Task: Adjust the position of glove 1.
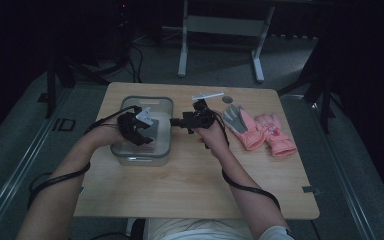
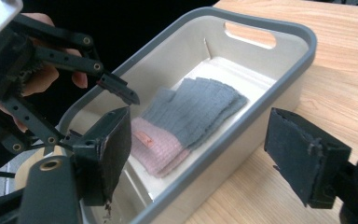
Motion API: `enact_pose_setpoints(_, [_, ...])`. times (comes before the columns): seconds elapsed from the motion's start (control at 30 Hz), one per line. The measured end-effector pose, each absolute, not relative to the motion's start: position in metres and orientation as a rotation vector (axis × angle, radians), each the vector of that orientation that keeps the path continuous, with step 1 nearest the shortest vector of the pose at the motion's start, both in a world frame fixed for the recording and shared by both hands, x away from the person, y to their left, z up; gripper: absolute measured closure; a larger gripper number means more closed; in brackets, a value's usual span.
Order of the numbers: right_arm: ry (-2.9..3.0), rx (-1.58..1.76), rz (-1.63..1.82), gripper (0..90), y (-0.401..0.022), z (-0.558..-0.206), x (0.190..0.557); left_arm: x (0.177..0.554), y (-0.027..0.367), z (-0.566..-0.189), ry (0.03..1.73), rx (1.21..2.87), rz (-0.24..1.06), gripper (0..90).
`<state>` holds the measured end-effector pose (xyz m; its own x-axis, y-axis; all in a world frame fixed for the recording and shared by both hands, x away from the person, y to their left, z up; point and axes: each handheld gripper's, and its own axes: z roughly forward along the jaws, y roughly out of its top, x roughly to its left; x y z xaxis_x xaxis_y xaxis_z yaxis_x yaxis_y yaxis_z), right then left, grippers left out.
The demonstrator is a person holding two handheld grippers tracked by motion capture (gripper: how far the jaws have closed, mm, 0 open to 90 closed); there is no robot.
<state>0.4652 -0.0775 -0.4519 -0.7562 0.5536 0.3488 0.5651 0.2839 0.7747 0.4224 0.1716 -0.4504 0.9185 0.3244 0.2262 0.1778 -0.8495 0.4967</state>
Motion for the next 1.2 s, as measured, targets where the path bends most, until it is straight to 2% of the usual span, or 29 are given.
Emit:
enact_pose_setpoints(0.17, [-2.515, -1.093, -1.534, 19.8, -0.093, -0.454, 0.462, 0.423, 0.158, -0.445, 0.420, 2.554, 0.395, 26.2])
enact_pose_setpoints(0.23, [-2.510, -1.093, -1.549, 19.9, -0.099, -0.455, 0.461, 0.424, 0.155, -0.445, 0.417, 2.552, 0.386, 15.9])
enact_pose_setpoints(0.3, [-2.520, -1.089, -1.569, 20.4, -0.104, -0.455, 0.461, 0.424, 0.143, -0.445, 0.428, 2.539, 0.383, 13.5])
enact_pose_setpoints(0.33, [-2.529, -1.092, -1.588, 20.1, -0.111, -0.454, 0.461, 0.424, 0.139, -0.445, 0.438, 2.534, 0.385, 6.1])
enact_pose_setpoints(0.4, [-2.540, -1.102, -1.606, 19.7, -0.118, -0.454, 0.461, 0.424, 0.131, -0.445, 0.462, 2.500, 0.359, 1.5])
enact_pose_setpoints(0.9, [-2.582, -1.121, -1.646, 10.9, -0.175, -0.452, 0.452, 0.413, 0.079, -0.450, 0.432, 2.411, 0.352, 1.4])
enact_pose_setpoints(1.03, [-2.595, -1.127, -1.668, 16.7, -0.189, -0.452, 0.449, 0.409, 0.066, -0.452, 0.401, 2.421, 0.331, 1.4])
enact_pose_setpoints(1.2, [-2.640, -1.133, -1.658, 33.5, -0.209, -0.453, 0.450, 0.401, 0.052, -0.456, 0.370, 2.422, 0.303, 1.4])
